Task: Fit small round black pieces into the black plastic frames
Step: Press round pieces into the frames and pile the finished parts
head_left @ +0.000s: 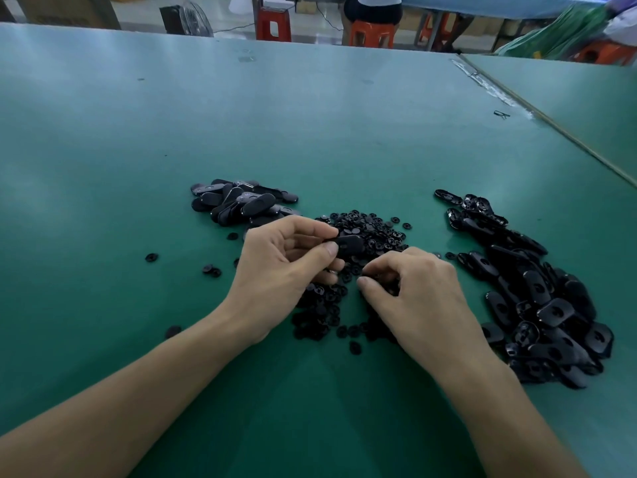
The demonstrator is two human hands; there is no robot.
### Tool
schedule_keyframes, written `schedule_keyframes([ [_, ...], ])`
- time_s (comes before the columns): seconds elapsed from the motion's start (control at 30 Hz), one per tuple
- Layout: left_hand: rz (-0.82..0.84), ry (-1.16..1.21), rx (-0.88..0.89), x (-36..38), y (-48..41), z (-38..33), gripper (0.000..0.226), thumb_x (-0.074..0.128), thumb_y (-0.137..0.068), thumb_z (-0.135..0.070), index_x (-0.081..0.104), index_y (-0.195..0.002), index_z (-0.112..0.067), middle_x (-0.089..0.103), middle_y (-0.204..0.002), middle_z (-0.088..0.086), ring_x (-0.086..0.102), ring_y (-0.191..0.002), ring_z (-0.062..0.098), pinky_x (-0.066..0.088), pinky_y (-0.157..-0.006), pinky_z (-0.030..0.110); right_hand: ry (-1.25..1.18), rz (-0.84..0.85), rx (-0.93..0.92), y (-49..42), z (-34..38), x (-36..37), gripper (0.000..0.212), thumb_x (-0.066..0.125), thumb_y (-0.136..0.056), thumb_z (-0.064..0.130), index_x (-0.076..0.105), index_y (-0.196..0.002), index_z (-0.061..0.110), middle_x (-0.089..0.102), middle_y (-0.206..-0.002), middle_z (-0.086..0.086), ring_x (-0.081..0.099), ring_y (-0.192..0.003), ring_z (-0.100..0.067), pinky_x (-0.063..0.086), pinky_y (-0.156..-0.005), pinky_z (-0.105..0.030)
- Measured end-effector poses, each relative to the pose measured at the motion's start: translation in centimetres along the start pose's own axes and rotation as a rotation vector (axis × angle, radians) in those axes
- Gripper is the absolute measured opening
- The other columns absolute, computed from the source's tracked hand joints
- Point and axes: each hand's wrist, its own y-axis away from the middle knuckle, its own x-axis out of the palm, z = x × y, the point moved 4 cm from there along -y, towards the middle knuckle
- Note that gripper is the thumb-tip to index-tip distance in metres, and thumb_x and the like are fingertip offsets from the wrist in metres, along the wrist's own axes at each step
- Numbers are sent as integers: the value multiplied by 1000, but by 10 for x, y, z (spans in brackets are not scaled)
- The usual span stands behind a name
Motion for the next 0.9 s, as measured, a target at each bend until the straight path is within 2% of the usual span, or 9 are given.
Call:
schedule_keyframes([
  [0.13,18,-26,3,1,1,1,13,68,-89,8,70,-93,-4,73,-74,7,74,-69,20,58,-60,24,-20,-2,33,0,2,2,8,66,-92,30,73,-94,26,61,-88,11,58,-86,-9,53,-81,-35],
  [0.37,29,-64,3,2,1,2,13,69,-89,7,71,-93,-5,74,-75,7,74,-70,19,58,-61,23,-10,-5,55,0,-1,3,7,66,-94,28,72,-91,25,62,-89,8,58,-87,-13,50,-81,-34],
  [0.5,29,-75,4,2,1,2,13,70,-88,6,71,-93,-6,75,-77,7,75,-71,20,58,-61,23,13,-59,24,-2,0,2,11,60,-98,27,68,-92,23,58,-89,9,53,-91,-14,40,-77,-27],
  [0.63,38,-109,15,2,1,1,16,70,-88,6,72,-93,-9,75,-81,8,76,-74,23,59,-62,25,-134,-160,-7,-2,4,-4,15,55,-101,22,58,-87,23,60,-78,12,57,-76,-11,47,-68,-32],
  [0.7,37,-126,22,1,1,2,17,71,-88,6,72,-92,-11,75,-81,8,76,-75,23,59,-63,25,-214,-196,-21,-2,8,-6,11,58,-100,17,61,-92,23,63,-76,14,62,-76,-5,49,-67,-22],
  [0.77,38,-151,29,1,1,3,18,71,-88,5,72,-91,-13,76,-81,7,76,-75,22,59,-64,25,-258,-209,-29,-1,10,-7,12,62,-98,13,68,-104,22,65,-81,19,63,-79,2,47,-73,-9],
  [0.83,42,-171,37,1,1,4,20,72,-88,5,73,-91,-15,76,-81,6,76,-76,22,60,-65,26,-247,-205,-45,-2,10,-7,19,64,-96,11,73,-110,20,70,-91,15,63,-84,3,44,-79,-6],
  [0.9,44,-177,35,1,1,5,20,71,-88,5,73,-90,-15,75,-80,4,76,-76,21,60,-65,27,-247,-212,-60,-1,10,-7,18,66,-95,11,76,-105,21,72,-90,13,64,-83,0,44,-76,-5],
])
